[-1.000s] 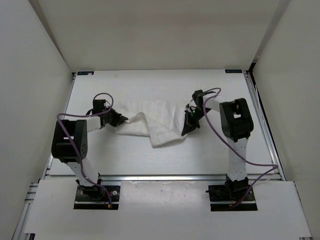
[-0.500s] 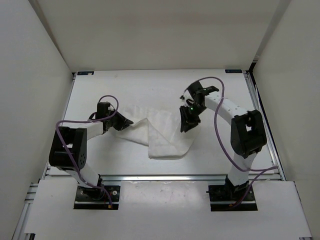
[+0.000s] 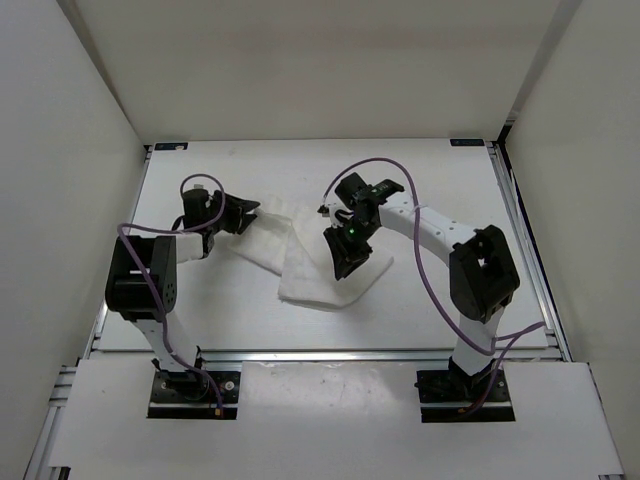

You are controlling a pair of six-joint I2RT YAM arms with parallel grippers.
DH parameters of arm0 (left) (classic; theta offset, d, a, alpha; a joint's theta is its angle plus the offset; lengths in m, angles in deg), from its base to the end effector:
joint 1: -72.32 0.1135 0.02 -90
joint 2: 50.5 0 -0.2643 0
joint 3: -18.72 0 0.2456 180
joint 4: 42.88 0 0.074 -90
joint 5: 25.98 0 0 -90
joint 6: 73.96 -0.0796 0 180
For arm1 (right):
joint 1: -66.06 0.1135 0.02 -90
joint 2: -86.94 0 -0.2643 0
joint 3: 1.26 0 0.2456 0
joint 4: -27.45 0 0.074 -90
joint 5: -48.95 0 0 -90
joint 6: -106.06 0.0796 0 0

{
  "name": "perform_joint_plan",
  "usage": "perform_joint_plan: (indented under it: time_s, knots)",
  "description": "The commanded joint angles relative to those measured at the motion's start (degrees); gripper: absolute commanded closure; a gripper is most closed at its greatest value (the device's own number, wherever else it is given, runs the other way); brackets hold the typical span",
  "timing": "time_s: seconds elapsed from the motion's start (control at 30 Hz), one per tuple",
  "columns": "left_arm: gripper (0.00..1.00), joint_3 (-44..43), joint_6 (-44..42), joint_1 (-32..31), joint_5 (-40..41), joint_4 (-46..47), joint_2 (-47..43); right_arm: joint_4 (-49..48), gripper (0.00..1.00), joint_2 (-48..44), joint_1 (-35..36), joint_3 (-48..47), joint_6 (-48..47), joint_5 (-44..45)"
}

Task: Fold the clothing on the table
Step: Fold the skirt

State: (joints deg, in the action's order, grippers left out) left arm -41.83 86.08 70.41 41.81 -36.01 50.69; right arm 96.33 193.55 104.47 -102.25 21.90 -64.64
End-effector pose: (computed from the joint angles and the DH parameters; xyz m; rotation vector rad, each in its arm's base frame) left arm 0.3792 -0.0428 0.1307 -1.1013 2.0645 -1.1001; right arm 0.2774 0.2606 0.2011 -0.9111 2.8186 0.7246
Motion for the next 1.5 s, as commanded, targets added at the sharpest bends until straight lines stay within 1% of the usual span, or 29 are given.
perform_joint_plan:
  time_s: [0.0, 0.1, 0.13, 0.17, 0.23, 0.27, 0.3, 0.33, 0.37, 0.4, 0.43, 0.47, 0.53, 0.57, 0.6, 0.67, 0.77, 0.83, 0.9, 0.93, 0.97, 1.0, 1.07, 1.13, 1.23, 1.3, 1.47]
  knots:
    - [0.45, -1.6, 4.4, 1.3, -1.3, 10.8, -3.9, 1.9, 0.67, -2.5, -0.5, -1.6, -0.8, 2.8]
    - [0.44, 1.0, 5.7, 1.7, -2.7, 15.4, -7.5, 2.0, 0.66, -3.5, -0.4, -1.7, -1.4, 2.9]
    - [0.46, 1.1, 5.6, 4.1, -3.3, 16.1, -8.9, 1.5, 0.64, -3.8, 0.0, -1.6, -1.7, 2.5]
    - [0.47, 1.9, 5.1, 4.4, -3.4, 15.8, -10.1, 1.7, 0.65, -3.9, 0.5, -1.7, -1.9, 2.8]
    - [0.48, 2.6, 0.0, 4.5, -2.9, 10.7, -12.5, 1.6, 0.65, -3.5, 2.3, -2.0, -2.7, 4.0]
    - [0.53, 2.7, -1.6, 4.0, -2.2, 8.8, -13.2, 2.0, 0.65, -2.6, 3.3, -3.0, -3.6, 5.1]
    - [0.55, 2.0, -5.0, 3.5, -1.7, 5.0, -13.6, 1.9, 0.65, -2.3, 3.9, -4.0, -4.4, 6.3]
    - [0.67, 1.4, -8.5, 2.5, -0.6, 1.0, -13.7, 2.2, 0.65, -1.3, 5.2, -4.3, -4.5, 6.9]
    - [0.80, 0.5, -10.2, 0.5, 1.4, -1.0, -13.2, 2.1, 0.65, -0.2, 6.5, -5.5, -5.1, 7.5]
    - [0.85, -1.4, -13.6, -0.3, 2.1, -5.2, -12.6, 2.6, 0.65, 0.2, 6.8, -6.8, -5.0, 8.0]
    - [0.96, -4.3, -17.4, -1.8, 4.3, -11.0, -12.2, 2.7, 0.65, 1.5, 7.5, -8.1, -5.0, 8.6]
    - [1.00, -6.1, -19.2, -2.9, 7.2, -13.9, -10.8, 2.8, 0.64, 1.9, 8.0, -8.7, -5.1, 9.2]
    - [1.00, -13.6, -27.0, -4.4, 10.3, -25.5, -8.7, 3.0, 0.62, 2.6, 9.0, -10.2, -5.1, 9.7]
    - [1.00, -14.8, -29.5, -5.0, 12.2, -29.9, -7.2, 2.9, 0.61, 3.0, 9.5, -10.6, -5.0, 9.6]
    - [1.00, -18.3, -30.7, -5.6, 13.2, -31.7, -5.3, 2.8, 0.61, 2.9, 10.3, -10.8, -7.3, 9.8]
    - [1.00, -23.9, -34.3, -6.3, 15.6, -38.0, -2.5, 2.7, 0.61, 3.3, 11.3, -10.8, -8.5, 11.0]
    - [1.00, -27.4, -36.6, -7.1, 16.1, -43.9, 1.6, 2.8, 0.60, 4.6, 14.1, -10.1, -10.8, 16.1]
    - [1.00, -28.0, -37.3, -7.9, 17.1, -45.5, 3.9, 2.6, 0.60, 5.8, 15.7, -10.4, -11.7, 19.4]
    - [1.00, -28.4, -39.2, -9.0, 19.3, -47.7, 4.8, 2.7, 0.55, 6.7, 16.3, -12.5, -11.9, 21.9]
    - [1.00, -28.5, -39.6, -9.6, 20.9, -49.0, 5.2, 2.7, 0.51, 7.3, 16.5, -13.2, -12.1, 22.5]
    - [1.00, -29.0, -40.8, -10.1, 21.9, -49.8, 6.0, 2.7, 0.45, 8.2, 17.0, -14.7, -12.1, 23.4]
    - [1.00, -30.0, -41.6, -10.1, 21.8, -50.9, 6.5, 2.7, 0.40, 8.2, 17.2, -15.9, -12.6, 25.2]
    - [1.00, -30.6, -43.1, -10.8, 22.1, -53.0, 8.5, 2.5, 0.27, 9.5, 18.0, -17.3, -12.3, 26.1]
    - [1.00, -31.4, -43.8, -11.2, 23.3, -53.5, 9.6, 2.3, 0.27, 10.4, 18.5, -18.6, -13.0, 26.6]
    - [1.00, -32.0, -45.6, -10.9, 23.5, -55.1, 10.9, 0.9, 0.25, 11.8, 20.6, -18.5, -14.9, 31.9]
    - [1.00, -31.7, -46.0, -10.6, 23.4, -55.5, 12.2, -0.4, 0.25, 12.5, 22.0, -18.3, -15.9, 33.4]
    - [1.00, -31.5, -46.7, -9.1, 20.3, -55.8, 12.6, -5.7, 0.25, 13.3, 26.4, -16.2, -19.5, 36.2]
